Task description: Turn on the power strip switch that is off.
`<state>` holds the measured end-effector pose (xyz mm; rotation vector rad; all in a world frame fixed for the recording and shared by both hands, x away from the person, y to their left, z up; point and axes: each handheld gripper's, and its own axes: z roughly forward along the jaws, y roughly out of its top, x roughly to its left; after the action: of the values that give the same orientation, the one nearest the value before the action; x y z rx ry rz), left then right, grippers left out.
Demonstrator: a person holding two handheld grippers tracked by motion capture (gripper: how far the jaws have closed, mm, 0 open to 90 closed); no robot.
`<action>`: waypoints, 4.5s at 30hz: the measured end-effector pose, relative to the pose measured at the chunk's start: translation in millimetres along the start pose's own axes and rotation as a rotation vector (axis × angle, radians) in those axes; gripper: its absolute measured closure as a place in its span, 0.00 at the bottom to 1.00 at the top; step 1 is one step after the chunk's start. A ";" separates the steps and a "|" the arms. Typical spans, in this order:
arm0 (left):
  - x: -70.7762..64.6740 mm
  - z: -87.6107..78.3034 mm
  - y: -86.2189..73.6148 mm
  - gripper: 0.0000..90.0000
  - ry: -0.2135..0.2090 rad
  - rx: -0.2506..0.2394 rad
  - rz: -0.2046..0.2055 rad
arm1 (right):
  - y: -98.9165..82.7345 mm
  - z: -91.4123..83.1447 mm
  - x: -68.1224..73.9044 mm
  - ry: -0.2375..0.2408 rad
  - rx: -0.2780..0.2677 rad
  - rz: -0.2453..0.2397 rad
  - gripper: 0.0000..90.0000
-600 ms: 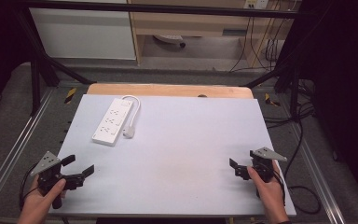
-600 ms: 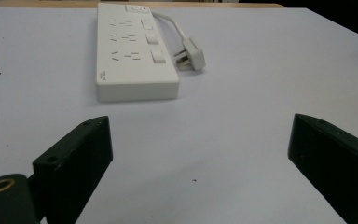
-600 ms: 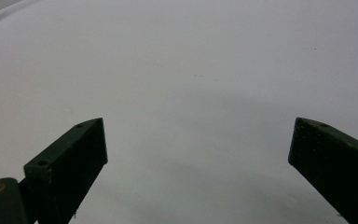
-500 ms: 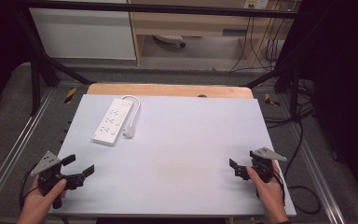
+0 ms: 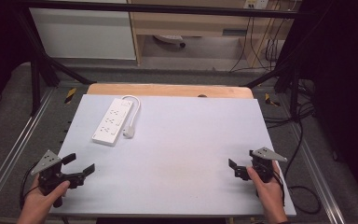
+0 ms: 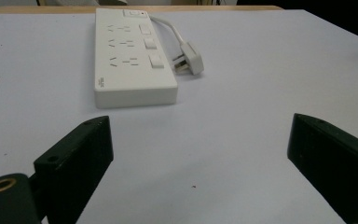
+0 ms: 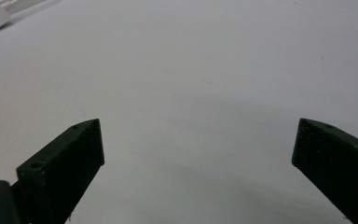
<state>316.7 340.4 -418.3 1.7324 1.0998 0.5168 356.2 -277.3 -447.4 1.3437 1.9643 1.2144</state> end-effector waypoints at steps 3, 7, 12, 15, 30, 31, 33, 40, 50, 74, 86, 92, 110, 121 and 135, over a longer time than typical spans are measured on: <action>-0.3 -0.2 0.6 0.07 -0.001 -0.007 -0.001 | 0.3 0.0 2.1 0.000 -0.001 -0.008 0.03; 0.1 0.3 1.7 0.07 -0.004 -0.011 0.003 | 1.0 -0.6 3.3 0.005 -0.007 -0.011 0.03; -0.1 5.0 9.8 0.07 -0.009 -0.011 -0.016 | 1.1 -1.0 4.3 0.013 -0.009 -0.012 0.03; 2.3 7.6 12.9 0.07 -0.019 -0.007 -0.021 | 1.5 -1.2 5.2 0.019 -0.012 -0.018 0.03; 22.1 26.7 48.6 0.09 -0.011 -0.022 -0.056 | 3.7 -1.4 7.9 0.016 -0.030 -0.029 0.04; 22.1 26.7 48.6 0.09 -0.011 -0.022 -0.056 | 3.9 -1.3 8.5 0.016 -0.033 -0.029 0.04; 22.4 30.5 55.8 0.09 -0.011 -0.027 -0.043 | 4.1 -1.5 9.1 0.021 -0.034 -0.028 0.04; 26.2 53.4 68.4 0.09 0.004 -0.033 -0.020 | 4.9 -4.7 10.4 0.025 -0.039 -0.030 0.04; 28.4 75.9 87.9 0.09 0.020 -0.024 0.025 | 4.4 -5.5 10.1 0.032 -0.037 -0.045 0.04; 45.2 119.6 97.7 0.12 0.079 0.010 0.013 | 3.1 -4.0 9.3 0.029 -0.023 -0.044 0.03; 45.1 131.6 104.2 0.11 0.076 0.034 0.039 | 2.6 -4.0 9.4 0.029 -0.015 -0.041 0.03; 47.4 142.8 100.5 0.11 0.073 0.042 0.041 | 2.1 -4.5 9.5 0.024 -0.007 -0.041 0.03; 52.4 164.7 109.0 0.13 0.120 0.060 0.048 | 1.9 -4.5 9.3 0.034 -0.004 -0.034 0.03; 48.1 176.0 113.9 0.13 0.122 0.072 0.068 | 2.8 -6.3 8.4 0.029 -0.018 -0.025 0.03; 45.2 186.8 119.7 0.15 0.139 0.086 0.086 | 4.3 -6.6 8.0 0.019 -0.022 -0.032 0.04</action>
<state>531.3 271.4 -397.7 1.8478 1.1635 0.6604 349.9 -272.1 -439.6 1.2900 1.9726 1.2345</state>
